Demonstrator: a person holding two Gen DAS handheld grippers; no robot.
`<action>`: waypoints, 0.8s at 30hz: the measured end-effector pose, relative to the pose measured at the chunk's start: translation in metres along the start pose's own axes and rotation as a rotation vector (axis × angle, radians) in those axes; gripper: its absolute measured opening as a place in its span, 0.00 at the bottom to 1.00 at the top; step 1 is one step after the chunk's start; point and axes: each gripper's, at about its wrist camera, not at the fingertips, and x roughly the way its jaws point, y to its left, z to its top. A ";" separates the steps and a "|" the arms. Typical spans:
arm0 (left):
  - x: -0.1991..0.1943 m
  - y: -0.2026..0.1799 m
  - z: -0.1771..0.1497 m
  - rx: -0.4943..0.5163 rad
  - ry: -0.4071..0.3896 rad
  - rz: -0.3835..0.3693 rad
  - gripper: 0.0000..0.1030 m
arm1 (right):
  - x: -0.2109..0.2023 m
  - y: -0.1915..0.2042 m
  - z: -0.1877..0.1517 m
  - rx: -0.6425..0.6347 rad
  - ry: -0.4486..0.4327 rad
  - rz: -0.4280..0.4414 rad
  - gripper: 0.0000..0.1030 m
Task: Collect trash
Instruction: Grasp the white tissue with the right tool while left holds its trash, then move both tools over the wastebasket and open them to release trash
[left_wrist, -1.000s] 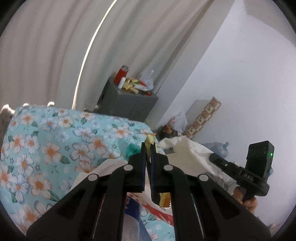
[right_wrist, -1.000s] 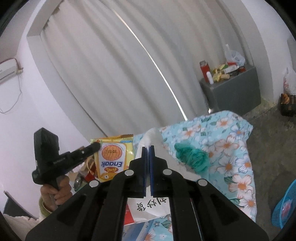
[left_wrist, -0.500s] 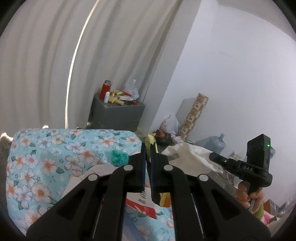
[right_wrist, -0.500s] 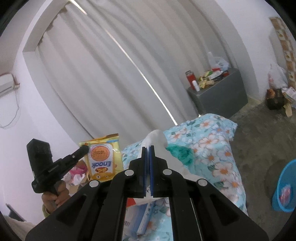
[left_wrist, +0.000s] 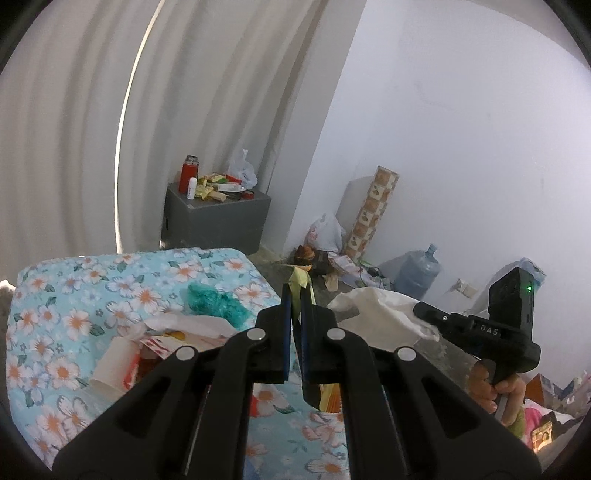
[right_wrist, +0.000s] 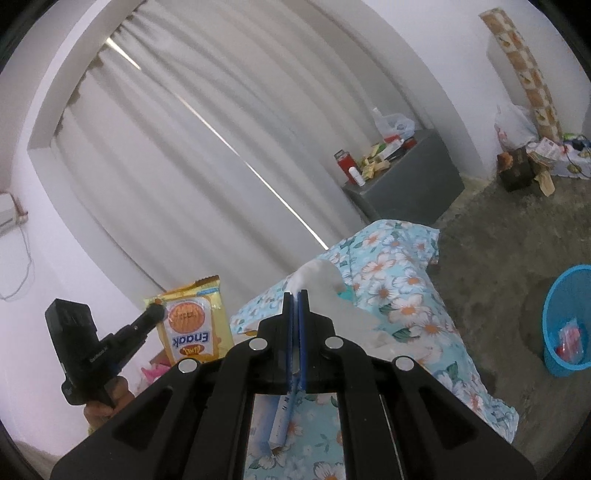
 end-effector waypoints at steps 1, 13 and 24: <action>0.002 -0.003 0.000 -0.001 0.001 -0.001 0.02 | -0.002 -0.003 0.000 0.007 -0.004 -0.001 0.03; 0.054 -0.054 -0.009 0.022 0.055 -0.053 0.02 | -0.038 -0.046 0.002 0.078 -0.082 -0.024 0.03; 0.115 -0.101 -0.018 0.079 0.139 -0.087 0.02 | -0.063 -0.092 0.000 0.156 -0.150 -0.057 0.03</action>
